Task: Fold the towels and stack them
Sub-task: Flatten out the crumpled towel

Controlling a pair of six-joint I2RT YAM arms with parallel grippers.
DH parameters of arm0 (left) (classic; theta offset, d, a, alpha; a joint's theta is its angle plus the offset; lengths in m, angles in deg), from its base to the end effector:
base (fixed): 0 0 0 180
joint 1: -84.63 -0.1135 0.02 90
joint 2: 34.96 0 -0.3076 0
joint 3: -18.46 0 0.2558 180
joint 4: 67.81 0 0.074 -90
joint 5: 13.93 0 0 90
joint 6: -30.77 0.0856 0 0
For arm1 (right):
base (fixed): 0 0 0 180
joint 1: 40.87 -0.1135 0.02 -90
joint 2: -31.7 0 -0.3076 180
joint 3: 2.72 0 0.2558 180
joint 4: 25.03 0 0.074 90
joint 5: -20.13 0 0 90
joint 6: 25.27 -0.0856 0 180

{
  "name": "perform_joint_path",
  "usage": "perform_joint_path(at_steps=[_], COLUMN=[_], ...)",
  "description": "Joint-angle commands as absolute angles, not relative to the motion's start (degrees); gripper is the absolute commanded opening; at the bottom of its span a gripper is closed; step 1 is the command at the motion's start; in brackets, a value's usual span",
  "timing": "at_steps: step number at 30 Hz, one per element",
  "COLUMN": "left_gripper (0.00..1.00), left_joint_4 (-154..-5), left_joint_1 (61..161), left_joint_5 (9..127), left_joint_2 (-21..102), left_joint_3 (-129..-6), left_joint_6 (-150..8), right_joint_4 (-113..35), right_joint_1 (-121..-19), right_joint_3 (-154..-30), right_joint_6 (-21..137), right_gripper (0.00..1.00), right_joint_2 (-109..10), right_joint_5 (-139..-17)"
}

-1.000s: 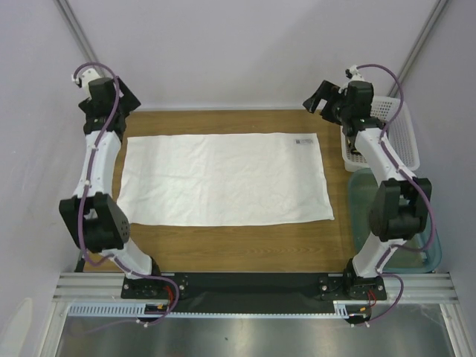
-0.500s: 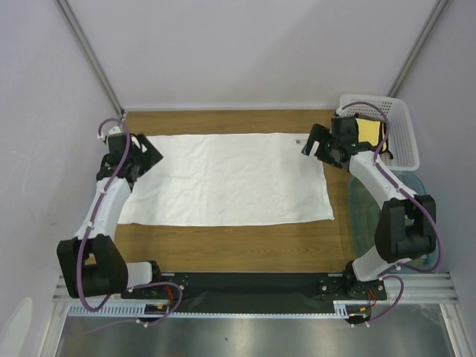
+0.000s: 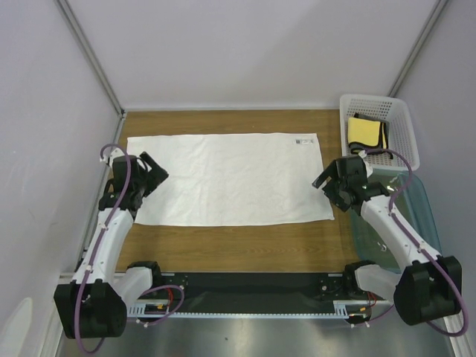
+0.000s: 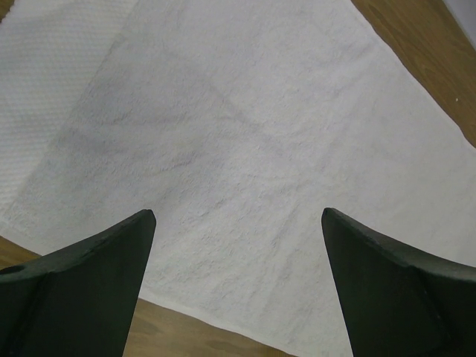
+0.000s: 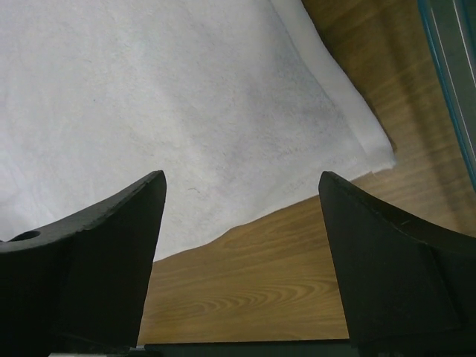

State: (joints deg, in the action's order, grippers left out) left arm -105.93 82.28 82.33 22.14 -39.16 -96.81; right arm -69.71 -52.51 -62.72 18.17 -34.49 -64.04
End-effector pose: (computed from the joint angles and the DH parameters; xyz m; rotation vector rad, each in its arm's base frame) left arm 0.2342 0.0190 0.2770 -0.8179 2.0758 -0.2159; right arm 0.2472 0.0420 0.2439 0.7865 2.3512 0.3182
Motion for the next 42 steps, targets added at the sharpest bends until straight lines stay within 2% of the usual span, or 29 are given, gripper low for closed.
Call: perform_joint_path(at_steps=[1, 12, 21, 29, 33, 42], left_gripper=[1.0, 1.0, 1.0, 1.0, 1.0, 1.0], left_joint_4=[-103.96, -102.91, -104.49, -103.96, -104.66, -104.84], left_joint_1=[82.61, 83.57, 91.48, 92.19, 92.28, 92.28], left_joint_5=[79.85, 79.14, 85.38, 85.03, 85.73, 84.87], left_joint_2=[20.59, 20.68, 23.22, 25.25, 25.16, 25.16], left_joint_3=[-37.29, -36.15, -41.15, -41.6, -42.56, -43.0], left_joint_6=[-99.04, -100.54, -96.76, -96.84, -96.41, -95.09], right_joint_4=[-76.1, -84.3, -79.56, -73.14, -71.73, -71.99], right_joint_1=[-55.36, -56.95, -56.77, -56.51, -56.6, -56.6], right_joint_3=[-61.73, -55.23, -51.36, -51.36, -51.53, -51.53], right_joint_6=[10.78, 4.7, 4.09, 4.88, 5.23, 5.41], right_gripper=[0.88, 0.82, 0.74, 0.59, 0.57, 0.47], right_joint_2=[-29.48, -22.53, -27.62, -32.45, -34.83, -35.97], right_joint_5=[-58.36, -53.08, -51.67, -50.01, -49.04, -46.66])
